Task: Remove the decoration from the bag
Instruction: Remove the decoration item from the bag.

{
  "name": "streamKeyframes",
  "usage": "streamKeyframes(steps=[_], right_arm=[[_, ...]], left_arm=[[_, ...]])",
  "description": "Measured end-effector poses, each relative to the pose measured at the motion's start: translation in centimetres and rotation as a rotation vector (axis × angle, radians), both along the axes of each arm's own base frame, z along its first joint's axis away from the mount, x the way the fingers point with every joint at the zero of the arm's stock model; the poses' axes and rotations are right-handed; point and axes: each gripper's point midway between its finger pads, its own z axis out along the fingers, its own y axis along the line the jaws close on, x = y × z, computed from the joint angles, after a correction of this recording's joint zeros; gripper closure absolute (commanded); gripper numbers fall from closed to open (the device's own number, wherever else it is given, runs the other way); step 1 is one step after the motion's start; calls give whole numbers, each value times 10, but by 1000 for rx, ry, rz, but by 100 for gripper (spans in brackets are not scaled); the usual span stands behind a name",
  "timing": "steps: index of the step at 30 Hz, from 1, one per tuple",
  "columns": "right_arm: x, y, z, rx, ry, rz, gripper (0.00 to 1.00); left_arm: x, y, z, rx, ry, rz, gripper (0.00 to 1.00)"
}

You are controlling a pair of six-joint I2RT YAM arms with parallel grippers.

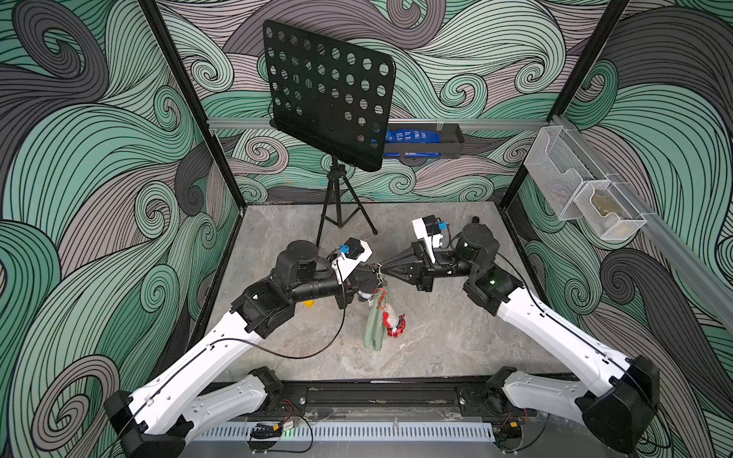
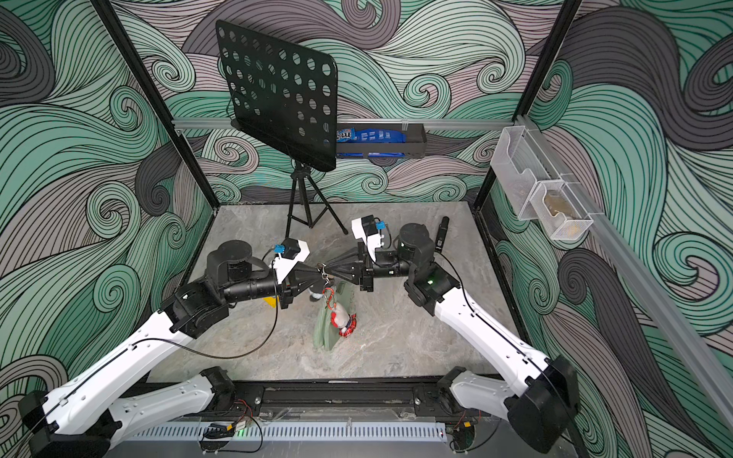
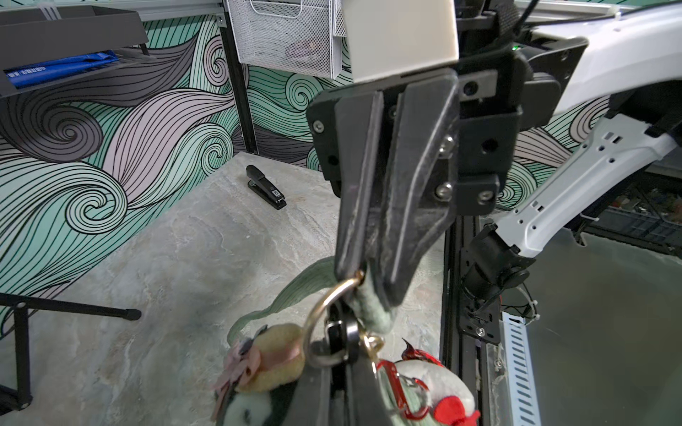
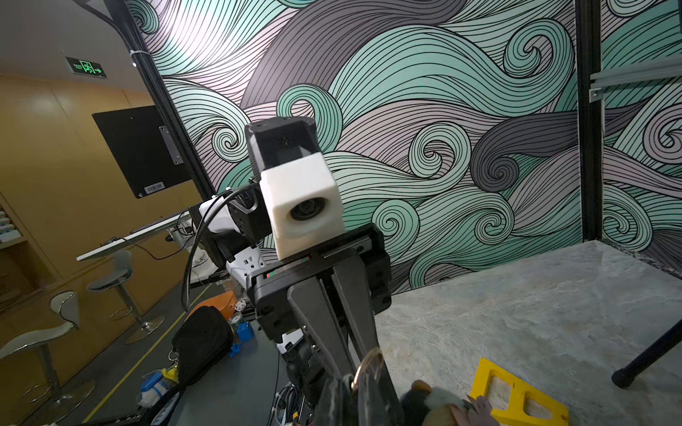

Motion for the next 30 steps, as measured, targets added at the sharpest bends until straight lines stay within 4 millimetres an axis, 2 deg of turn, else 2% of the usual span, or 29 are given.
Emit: streamKeyframes(steps=[3,7,9,16,24,30], right_arm=[[-4,1,5,16,25,32,100],[-16,-4,13,47,33,106,100],[-16,-8,13,52,45,119,100],[-9,-21,16,56,48,116,100],[20,-45,11,51,49,10,100],[23,-47,11,50,40,-19,100]], left_arm=[[2,1,2,4,-25,5,63],[4,1,7,-14,-45,17,52],[3,2,9,-33,-53,19,48],[-6,12,15,-79,-61,42,48],[11,21,1,-75,-9,159,47],[21,27,-10,-87,62,248,42]])
